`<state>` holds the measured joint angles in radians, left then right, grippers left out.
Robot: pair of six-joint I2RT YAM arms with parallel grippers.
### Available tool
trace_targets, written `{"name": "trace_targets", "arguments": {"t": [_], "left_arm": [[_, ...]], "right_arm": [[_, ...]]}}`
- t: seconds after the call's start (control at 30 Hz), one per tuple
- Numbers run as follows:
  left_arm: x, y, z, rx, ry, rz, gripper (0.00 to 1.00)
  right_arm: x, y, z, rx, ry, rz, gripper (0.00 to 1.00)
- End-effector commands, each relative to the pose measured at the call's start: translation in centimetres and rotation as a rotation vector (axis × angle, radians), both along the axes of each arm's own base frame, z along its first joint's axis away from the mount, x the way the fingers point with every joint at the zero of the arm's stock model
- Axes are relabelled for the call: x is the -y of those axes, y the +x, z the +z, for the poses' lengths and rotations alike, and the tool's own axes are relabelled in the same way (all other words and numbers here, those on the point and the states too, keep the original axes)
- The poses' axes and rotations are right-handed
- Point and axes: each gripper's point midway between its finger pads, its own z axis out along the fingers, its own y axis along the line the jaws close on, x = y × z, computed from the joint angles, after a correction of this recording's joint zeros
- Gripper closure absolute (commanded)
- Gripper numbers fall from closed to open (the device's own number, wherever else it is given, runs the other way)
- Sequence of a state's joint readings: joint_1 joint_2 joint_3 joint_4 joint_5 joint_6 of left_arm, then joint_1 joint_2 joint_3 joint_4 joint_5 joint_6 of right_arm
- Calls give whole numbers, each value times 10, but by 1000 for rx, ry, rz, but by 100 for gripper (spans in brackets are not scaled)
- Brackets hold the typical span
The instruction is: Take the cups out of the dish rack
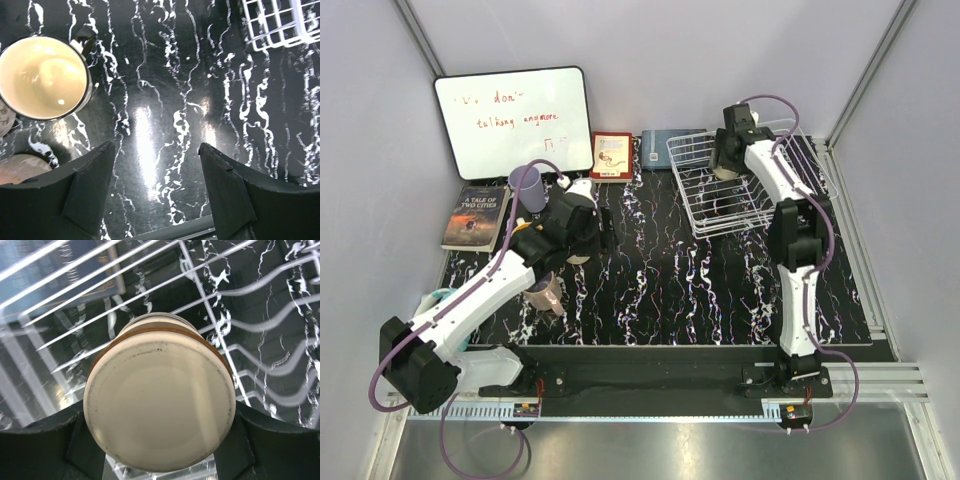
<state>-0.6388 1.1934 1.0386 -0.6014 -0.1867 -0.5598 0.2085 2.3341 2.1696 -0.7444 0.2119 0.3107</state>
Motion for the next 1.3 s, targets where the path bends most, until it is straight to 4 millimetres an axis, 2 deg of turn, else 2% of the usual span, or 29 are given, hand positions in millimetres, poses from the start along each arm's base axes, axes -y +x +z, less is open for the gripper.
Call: {"name": "trace_targets", "arguments": {"t": [0.0,0.03,0.07,0.1,0.13,0.17,0.2,0.23,0.27,0.3,0.33,0.37,0.4,0.43,0.47,0.5,0.53,0.57,0.6,0.63,0.67,0.7,0.77,0.8,0.93,1.1,1.27], "left_arm": [[19,14,17,62,-95,-11,28],[21,15,18,65,-103,-11,28],[23,17,20,70,-112,-11,28],[27,20,20,72,-122,-12,28],[30,23,26,80,-144,-10,28],[33,25,28,82,-162,-8,28],[42,28,36,100,-205,-26,28],[48,30,38,100,-242,-30,28],[53,31,40,103,-275,-40,28],[65,34,52,128,-341,-73,28],[74,33,57,120,-400,-89,28],[79,33,57,114,-436,-101,28],[91,33,70,133,-513,-151,28],[97,32,75,119,-575,-154,28],[99,33,71,100,-612,-157,28],[108,31,83,119,-687,-205,27],[111,31,88,96,-751,-203,27],[112,33,89,91,-786,-205,27],[118,30,94,99,-836,-248,27],[121,30,98,88,-878,-253,27],[123,29,101,87,-902,-266,27],[128,28,106,96,-933,-299,27],[133,26,111,78,-991,-314,27],[137,25,117,92,-1024,-349,27],[148,23,126,65,-1103,-389,27],[168,11,138,51,-1132,-457,27],[187,-3,147,29,-1139,-519,27]], "right_arm": [[-22,-24,123,238,108,49,100],[-26,-28,133,267,143,48,100],[-30,-42,120,232,177,64,100],[-33,-56,148,285,226,82,100],[-40,-62,158,318,281,93,100],[-49,-81,142,270,339,126,100],[-53,-99,171,329,395,153,100],[-60,-106,184,377,465,169,100],[-68,-126,167,331,521,199,100],[-70,-146,192,388,574,228,100],[-77,-154,207,439,648,247,100],[-85,-174,188,385,707,284,100],[-87,-194,209,436,756,321,100],[-92,-204,222,478,829,341,100],[-98,-223,205,429,882,378,100],[-99,-242,222,477,931,418,100],[-103,-252,231,493,996,444,100],[-106,-267,218,447,1029,470,100],[-106,-282,226,467,1052,495,100],[-106,-290,224,453,1078,497,100],[-106,-299,213,424,1090,498,100],[-104,-311,217,443,1098,518,100],[-104,-322,203,405,1110,513,100],[-103,-329,205,415,1112,522,100],[-102,-342,191,377,1127,511,100],[-101,-347,177,350,1128,501,100],[-101,-343,174,349,1121,501,100]]}}
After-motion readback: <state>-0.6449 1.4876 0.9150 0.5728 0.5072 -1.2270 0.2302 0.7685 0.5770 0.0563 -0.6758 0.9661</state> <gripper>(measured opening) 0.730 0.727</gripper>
